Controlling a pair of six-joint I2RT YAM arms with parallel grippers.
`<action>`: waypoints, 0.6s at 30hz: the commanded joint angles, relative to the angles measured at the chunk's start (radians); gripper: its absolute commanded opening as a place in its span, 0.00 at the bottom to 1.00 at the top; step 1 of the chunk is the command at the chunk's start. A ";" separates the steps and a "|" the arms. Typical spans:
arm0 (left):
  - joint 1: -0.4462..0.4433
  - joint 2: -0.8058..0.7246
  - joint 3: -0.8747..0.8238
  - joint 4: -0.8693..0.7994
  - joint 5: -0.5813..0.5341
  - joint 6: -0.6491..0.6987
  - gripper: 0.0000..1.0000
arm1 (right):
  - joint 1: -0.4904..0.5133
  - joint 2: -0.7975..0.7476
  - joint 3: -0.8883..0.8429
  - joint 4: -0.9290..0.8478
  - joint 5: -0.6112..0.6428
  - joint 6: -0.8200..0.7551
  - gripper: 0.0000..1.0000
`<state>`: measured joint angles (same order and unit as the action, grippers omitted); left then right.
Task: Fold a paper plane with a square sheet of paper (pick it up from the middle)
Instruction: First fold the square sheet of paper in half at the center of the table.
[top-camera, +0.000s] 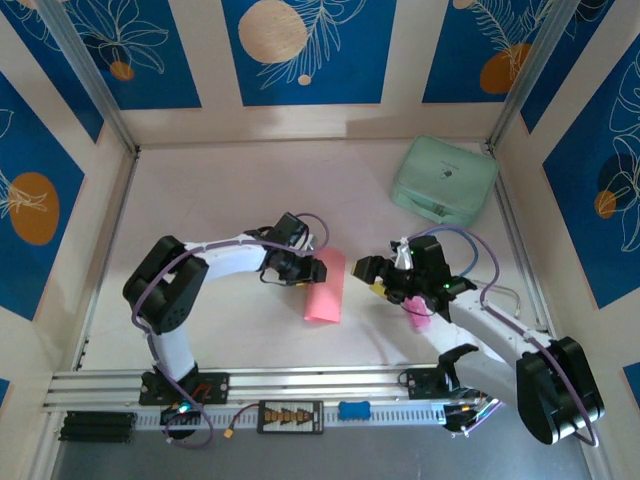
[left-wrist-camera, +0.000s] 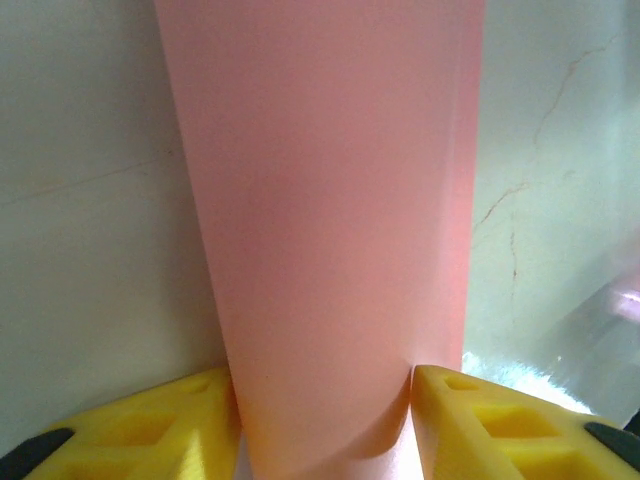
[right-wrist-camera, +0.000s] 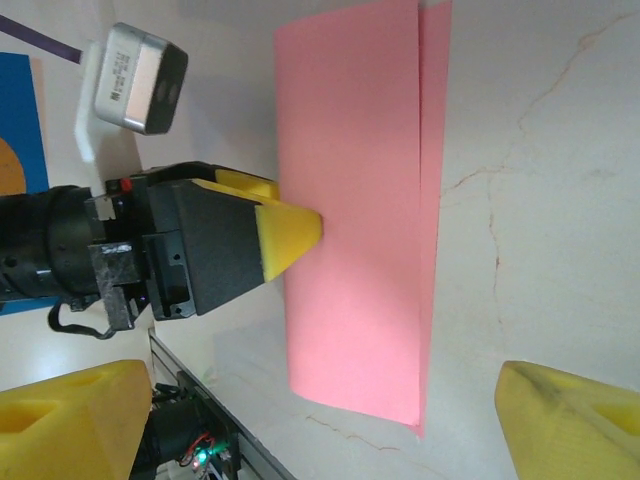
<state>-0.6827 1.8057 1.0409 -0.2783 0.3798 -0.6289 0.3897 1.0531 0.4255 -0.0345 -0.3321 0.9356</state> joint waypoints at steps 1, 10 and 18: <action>0.007 0.001 0.027 -0.052 -0.023 0.035 0.47 | 0.022 0.022 0.016 0.034 0.028 0.023 0.88; 0.008 0.054 0.072 -0.103 -0.009 0.087 0.48 | 0.042 0.030 -0.002 0.051 0.060 0.041 0.86; 0.008 0.102 0.100 -0.145 0.010 0.131 0.52 | 0.050 0.051 -0.002 0.048 0.062 0.042 0.74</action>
<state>-0.6823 1.8668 1.1259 -0.3832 0.3771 -0.5407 0.4301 1.0893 0.4255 0.0093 -0.2695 0.9768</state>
